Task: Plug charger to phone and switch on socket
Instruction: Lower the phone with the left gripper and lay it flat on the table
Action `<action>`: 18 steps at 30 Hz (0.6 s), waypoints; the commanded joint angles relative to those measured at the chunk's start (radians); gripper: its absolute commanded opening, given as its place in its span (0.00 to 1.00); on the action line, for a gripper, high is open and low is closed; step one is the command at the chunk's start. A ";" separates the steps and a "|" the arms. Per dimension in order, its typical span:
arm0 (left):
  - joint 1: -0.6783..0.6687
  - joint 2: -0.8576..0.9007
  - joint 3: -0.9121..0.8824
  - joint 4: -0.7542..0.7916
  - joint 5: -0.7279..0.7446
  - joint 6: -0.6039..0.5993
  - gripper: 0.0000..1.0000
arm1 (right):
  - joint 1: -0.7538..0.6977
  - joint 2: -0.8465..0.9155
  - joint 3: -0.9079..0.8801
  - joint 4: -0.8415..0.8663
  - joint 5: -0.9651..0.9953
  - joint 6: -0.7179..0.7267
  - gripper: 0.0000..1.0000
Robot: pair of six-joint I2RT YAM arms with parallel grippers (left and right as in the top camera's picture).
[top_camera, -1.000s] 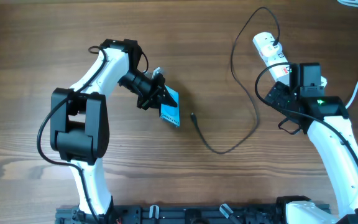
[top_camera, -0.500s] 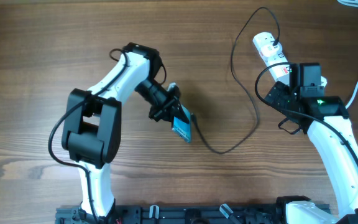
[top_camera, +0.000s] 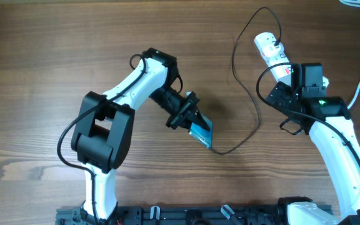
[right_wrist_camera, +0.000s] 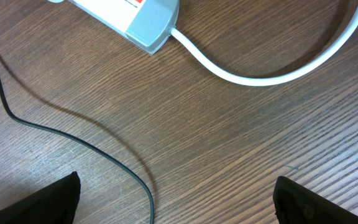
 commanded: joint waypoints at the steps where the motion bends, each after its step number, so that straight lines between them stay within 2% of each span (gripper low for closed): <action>1: -0.016 -0.034 0.016 -0.047 0.118 -0.005 0.04 | -0.002 0.010 0.011 0.002 0.017 -0.017 1.00; 4: -0.021 -0.034 0.016 -0.123 0.138 -0.005 0.04 | -0.002 0.010 0.011 0.002 0.017 -0.018 1.00; 18: -0.021 -0.034 0.016 -0.122 0.307 -0.006 0.04 | -0.002 0.010 0.011 0.002 0.017 -0.018 1.00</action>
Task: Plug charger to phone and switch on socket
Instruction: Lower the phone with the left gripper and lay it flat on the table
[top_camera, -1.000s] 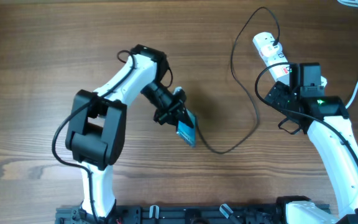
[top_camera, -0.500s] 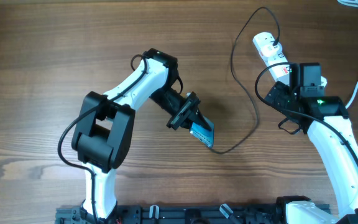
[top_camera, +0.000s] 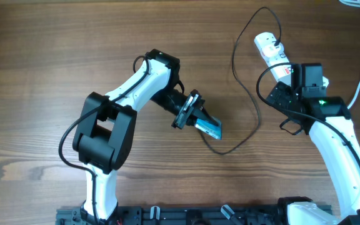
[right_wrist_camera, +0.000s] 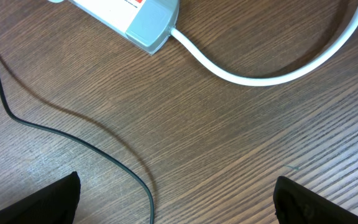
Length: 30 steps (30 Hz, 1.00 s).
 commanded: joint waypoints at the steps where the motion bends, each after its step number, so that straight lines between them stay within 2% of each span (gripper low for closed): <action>1: -0.004 -0.034 0.016 -0.007 0.089 -0.002 0.04 | -0.002 0.010 0.011 0.002 0.017 -0.017 1.00; 12: -0.004 -0.034 0.016 -0.006 0.089 -0.008 0.05 | -0.002 0.010 0.011 0.002 0.017 -0.018 1.00; 13: -0.004 -0.034 0.016 -0.006 0.089 -0.008 0.07 | -0.002 0.010 0.011 0.002 0.017 -0.018 1.00; 14: -0.004 -0.034 0.016 -0.006 0.089 -0.008 0.15 | -0.002 0.010 0.011 0.002 0.017 -0.018 1.00; 15: -0.004 -0.034 0.016 -0.006 0.089 -0.008 0.17 | -0.002 0.010 0.011 0.002 0.017 -0.018 1.00; 17: -0.004 -0.034 0.016 -0.006 0.089 -0.008 0.17 | -0.002 0.010 0.011 0.002 0.017 -0.018 1.00; 19: -0.004 -0.034 0.016 -0.007 0.089 -0.009 0.04 | -0.002 0.010 0.011 0.002 0.017 -0.017 1.00; 30: -0.004 -0.034 0.016 -0.005 0.083 -0.008 0.04 | -0.002 0.010 0.011 0.002 0.017 -0.018 1.00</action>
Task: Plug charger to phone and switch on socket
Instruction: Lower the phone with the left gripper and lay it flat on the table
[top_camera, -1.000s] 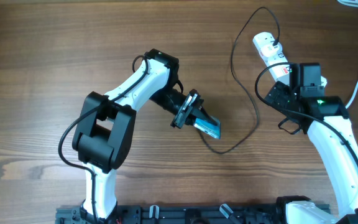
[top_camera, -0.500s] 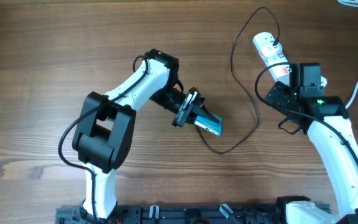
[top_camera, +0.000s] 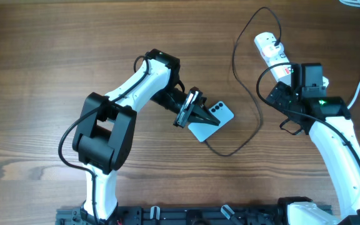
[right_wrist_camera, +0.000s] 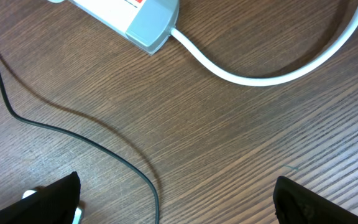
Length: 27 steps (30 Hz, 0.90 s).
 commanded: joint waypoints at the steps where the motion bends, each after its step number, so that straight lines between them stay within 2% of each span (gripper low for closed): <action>1: -0.004 -0.032 0.014 0.003 -0.013 -0.002 0.04 | -0.002 0.010 0.011 0.002 0.017 -0.017 1.00; 7: -0.004 -0.032 0.014 0.297 -0.233 -0.002 0.04 | -0.002 0.010 0.011 0.002 0.017 -0.018 1.00; 10: -0.008 -0.032 0.014 0.465 -0.537 -0.002 0.04 | -0.002 0.010 0.011 0.002 0.017 -0.018 1.00; 13: -0.008 -0.032 0.014 0.521 -0.703 -0.002 0.04 | -0.002 0.010 0.011 0.002 0.017 -0.017 1.00; 18: -0.011 -0.032 0.014 0.588 -0.750 -0.003 0.04 | -0.002 0.010 0.011 0.002 0.017 -0.018 0.99; 21: -0.023 -0.033 0.024 0.599 -0.908 -0.085 0.04 | -0.002 0.010 0.011 0.002 0.017 -0.017 1.00; 27: -0.098 -0.033 0.101 0.606 -1.176 -0.093 0.04 | -0.002 0.010 0.011 0.002 0.017 -0.017 1.00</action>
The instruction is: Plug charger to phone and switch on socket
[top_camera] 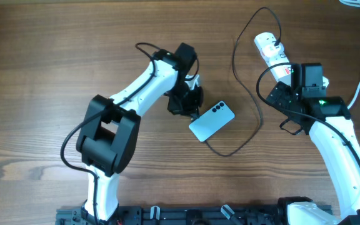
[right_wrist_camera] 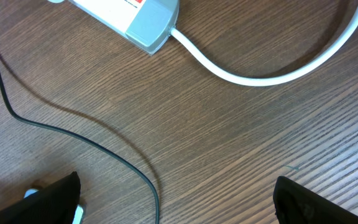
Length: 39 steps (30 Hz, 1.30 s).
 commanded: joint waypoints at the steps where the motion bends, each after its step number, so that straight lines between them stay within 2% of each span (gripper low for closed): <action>1: -0.049 -0.029 0.063 0.018 -0.235 -0.021 0.04 | -0.002 0.010 0.011 0.002 0.017 -0.017 1.00; 4: -0.090 -0.029 0.066 0.059 -0.377 0.008 0.05 | -0.002 0.010 0.011 0.002 0.017 -0.018 1.00; 5: -0.106 -0.029 0.066 0.063 -0.401 0.029 0.11 | -0.002 0.010 0.011 0.002 0.017 -0.017 1.00; 6: -0.119 -0.029 0.066 0.063 -0.412 0.045 0.24 | -0.002 0.010 0.011 0.002 0.017 -0.017 1.00; 7: -0.130 -0.029 0.066 0.063 -0.412 0.064 0.41 | -0.002 0.010 0.011 0.002 0.017 -0.018 1.00; 8: -0.145 -0.029 0.066 0.062 -0.412 0.091 0.79 | -0.002 0.010 0.011 0.002 0.017 -0.018 1.00; 9: -0.154 -0.029 0.066 0.063 -0.412 0.109 0.96 | -0.002 0.010 0.011 0.002 0.017 -0.017 1.00; 10: -0.161 -0.029 0.066 0.064 -0.412 0.109 1.00 | -0.002 0.010 0.011 0.002 0.017 -0.017 1.00; 22: -0.183 -0.029 0.037 0.041 -0.413 0.109 1.00 | -0.002 0.010 0.011 0.002 0.017 -0.017 1.00; 28: -0.222 -0.028 -0.036 0.139 -0.434 0.110 1.00 | -0.002 0.010 0.011 0.002 0.017 -0.017 1.00; 34: -0.275 -0.027 -0.078 0.230 -0.454 0.184 1.00 | -0.002 0.010 0.011 0.002 0.017 -0.017 1.00; 39: -0.292 -0.027 -0.145 0.328 -0.548 0.185 1.00 | -0.002 0.010 0.011 0.002 0.017 -0.017 0.99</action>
